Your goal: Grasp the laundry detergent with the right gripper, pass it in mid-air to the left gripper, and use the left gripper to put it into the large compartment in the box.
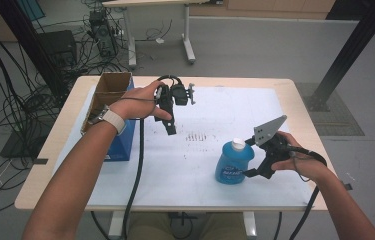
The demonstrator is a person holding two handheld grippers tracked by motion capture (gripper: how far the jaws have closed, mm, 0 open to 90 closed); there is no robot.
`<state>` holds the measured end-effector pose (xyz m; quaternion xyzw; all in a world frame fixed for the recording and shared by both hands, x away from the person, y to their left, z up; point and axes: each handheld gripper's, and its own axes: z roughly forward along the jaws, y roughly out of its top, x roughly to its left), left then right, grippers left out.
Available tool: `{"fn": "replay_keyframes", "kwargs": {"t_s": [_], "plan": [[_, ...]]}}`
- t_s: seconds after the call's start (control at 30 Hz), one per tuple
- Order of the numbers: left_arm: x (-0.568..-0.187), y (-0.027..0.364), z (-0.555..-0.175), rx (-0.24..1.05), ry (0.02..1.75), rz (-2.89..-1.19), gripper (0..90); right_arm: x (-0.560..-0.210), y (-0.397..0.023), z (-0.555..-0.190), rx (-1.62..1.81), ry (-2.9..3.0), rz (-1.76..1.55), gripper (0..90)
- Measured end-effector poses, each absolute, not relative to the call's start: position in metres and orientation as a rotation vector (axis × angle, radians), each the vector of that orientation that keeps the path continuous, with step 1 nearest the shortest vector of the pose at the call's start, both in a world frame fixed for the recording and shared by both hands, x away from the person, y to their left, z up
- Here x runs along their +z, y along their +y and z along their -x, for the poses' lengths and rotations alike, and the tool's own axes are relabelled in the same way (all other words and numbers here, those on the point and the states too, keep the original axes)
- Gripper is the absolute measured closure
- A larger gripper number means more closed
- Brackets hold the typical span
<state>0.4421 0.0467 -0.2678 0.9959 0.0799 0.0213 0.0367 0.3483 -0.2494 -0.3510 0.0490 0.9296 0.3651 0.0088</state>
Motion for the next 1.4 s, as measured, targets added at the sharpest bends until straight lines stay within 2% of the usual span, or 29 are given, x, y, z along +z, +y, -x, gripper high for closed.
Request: {"fn": "replay_keyframes", "kwargs": {"t_s": [0.8, 1.4], "plan": [[-0.269, 0.047, -0.443, 0.063, 0.249, -3.057, 9.9, -0.363, -0.247, -0.349, 1.211, 2.872, -0.154, 6.2], [-0.269, 0.047, -0.443, 0.064, 0.250, -3.056, 9.9, -0.373, -0.246, -0.348, 1.293, 2.839, -0.165, 10.3]]}}
